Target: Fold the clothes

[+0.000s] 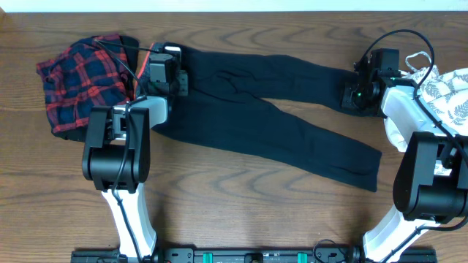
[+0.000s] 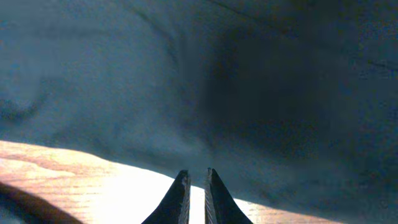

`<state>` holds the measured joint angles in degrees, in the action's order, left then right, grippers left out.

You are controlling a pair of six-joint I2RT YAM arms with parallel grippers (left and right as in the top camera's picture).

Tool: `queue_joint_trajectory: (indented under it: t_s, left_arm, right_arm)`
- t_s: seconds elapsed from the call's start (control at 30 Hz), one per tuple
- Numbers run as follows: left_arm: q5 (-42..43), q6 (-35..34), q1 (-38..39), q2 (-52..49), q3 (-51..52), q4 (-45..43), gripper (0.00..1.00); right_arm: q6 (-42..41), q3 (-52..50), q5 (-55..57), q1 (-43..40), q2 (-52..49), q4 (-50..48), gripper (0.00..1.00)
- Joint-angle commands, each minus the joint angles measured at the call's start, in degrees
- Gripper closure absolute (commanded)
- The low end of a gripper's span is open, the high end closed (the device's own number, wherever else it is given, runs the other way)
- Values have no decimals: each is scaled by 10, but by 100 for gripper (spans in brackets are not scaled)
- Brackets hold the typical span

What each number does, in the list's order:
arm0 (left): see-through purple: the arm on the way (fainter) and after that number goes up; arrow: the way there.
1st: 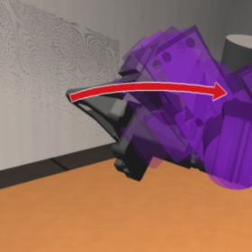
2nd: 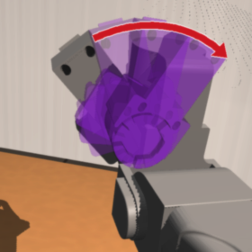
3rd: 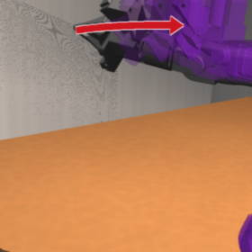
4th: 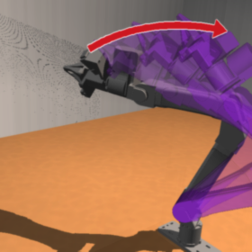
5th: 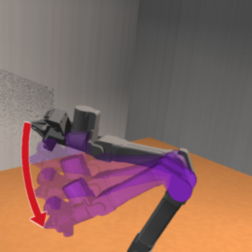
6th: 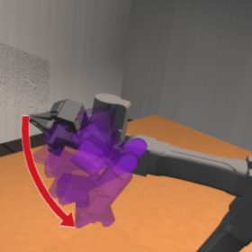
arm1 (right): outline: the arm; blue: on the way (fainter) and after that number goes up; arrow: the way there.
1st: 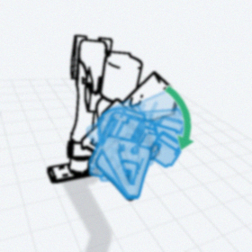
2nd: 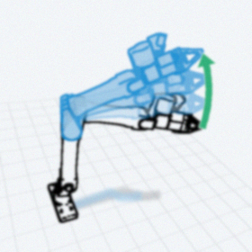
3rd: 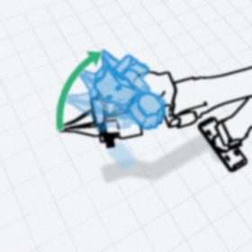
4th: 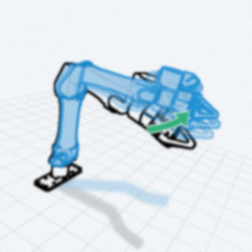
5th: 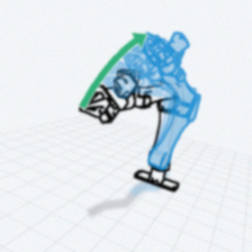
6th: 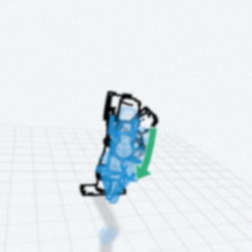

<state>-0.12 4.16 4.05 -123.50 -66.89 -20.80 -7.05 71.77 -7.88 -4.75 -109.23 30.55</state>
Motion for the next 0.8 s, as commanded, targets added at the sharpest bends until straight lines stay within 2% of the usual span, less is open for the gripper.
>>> queue_joint_trajectory:
  t_s: [0.0,0.07,0.1,0.13,0.23,0.3,0.4,0.43,0.57,0.67,0.77]
  left_arm:
    - [-29,3,-7,-20,7,19,92]
    - [-29,-3,-4,0,6,25,91]
    - [-25,-4,-2,15,6,33,86]
    - [-19,-4,0,30,6,41,74]
    - [1,-4,8,89,6,83,71]
    - [6,-16,15,134,6,123,64]
    - [8,-37,23,197,6,201,60]
    - [8,-47,25,221,6,236,56]
    - [8,-84,30,294,6,363,51]
    - [8,-110,30,341,6,444,51]
    - [8,-110,30,371,6,488,44]
  right_arm:
    - [-2,-2,0,4,6,1,91]
    - [-2,-2,2,3,6,1,91]
    - [-2,-2,2,2,6,3,91]
    - [-2,-2,2,2,6,6,91]
    - [7,-2,-12,2,6,21,92]
    - [35,-2,-38,2,10,34,92]
    - [36,-2,-43,2,36,66,92]
    - [38,-2,-43,2,52,80,90]
    - [35,-2,-35,0,117,128,82]
    - [-12,-2,-29,-10,162,185,73]
    - [-45,-2,-20,-21,177,252,69]
